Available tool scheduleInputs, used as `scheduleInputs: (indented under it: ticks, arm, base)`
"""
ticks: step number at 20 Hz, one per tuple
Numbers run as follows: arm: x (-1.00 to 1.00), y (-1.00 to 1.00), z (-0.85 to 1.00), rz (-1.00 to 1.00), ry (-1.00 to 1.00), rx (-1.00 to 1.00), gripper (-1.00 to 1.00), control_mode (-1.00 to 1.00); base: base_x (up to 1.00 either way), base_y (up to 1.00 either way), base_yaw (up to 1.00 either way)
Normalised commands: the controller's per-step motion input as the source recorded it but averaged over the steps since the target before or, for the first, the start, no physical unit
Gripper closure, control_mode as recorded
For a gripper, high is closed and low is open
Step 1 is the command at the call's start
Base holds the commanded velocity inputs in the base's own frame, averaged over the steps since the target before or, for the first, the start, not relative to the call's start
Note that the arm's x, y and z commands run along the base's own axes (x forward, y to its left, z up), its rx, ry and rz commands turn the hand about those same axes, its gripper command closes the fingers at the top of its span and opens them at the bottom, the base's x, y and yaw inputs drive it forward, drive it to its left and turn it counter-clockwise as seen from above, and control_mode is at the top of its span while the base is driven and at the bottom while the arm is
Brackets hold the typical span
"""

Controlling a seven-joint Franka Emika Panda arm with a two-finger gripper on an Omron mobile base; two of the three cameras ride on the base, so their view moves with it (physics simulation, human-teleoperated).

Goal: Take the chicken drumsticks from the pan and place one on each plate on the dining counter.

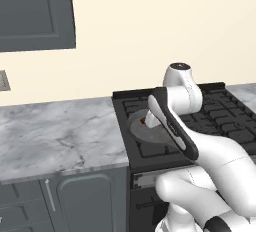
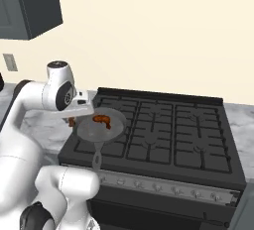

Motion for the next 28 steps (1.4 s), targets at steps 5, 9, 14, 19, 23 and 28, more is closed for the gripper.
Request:
scheduleInputs:
  ticks: [5, 9, 14, 19, 23, 28]
  arm:
    - [-0.03, 0.0, -0.01, 0.0, 0.0, 0.0, 1.0, 1.0]
    - [0.0, 0.0, 0.0, 0.0, 0.0, 0.0, 1.0, 1.0]
    - [0.0, 0.0, 0.0, 0.0, 0.0, 0.0, 1.0, 1.0]
    - [0.0, 0.0, 0.0, 0.0, 0.0, 0.0, 1.0, 1.0]
    - [0.0, 0.0, 0.0, 0.0, 0.0, 0.0, 1.0, 1.0]
    - [0.0, 0.0, 0.0, 0.0, 0.0, 0.0, 1.0, 1.0]
  base:
    - [-0.64, 0.0, -0.01]
    - [-0.78, -0.11, 0.43]
    - [-0.48, 0.03, 0.66]
    - [-0.1, 0.0, 1.0]
    - [-0.03, 0.0, 1.0]
    - [-0.03, 0.0, 1.0]
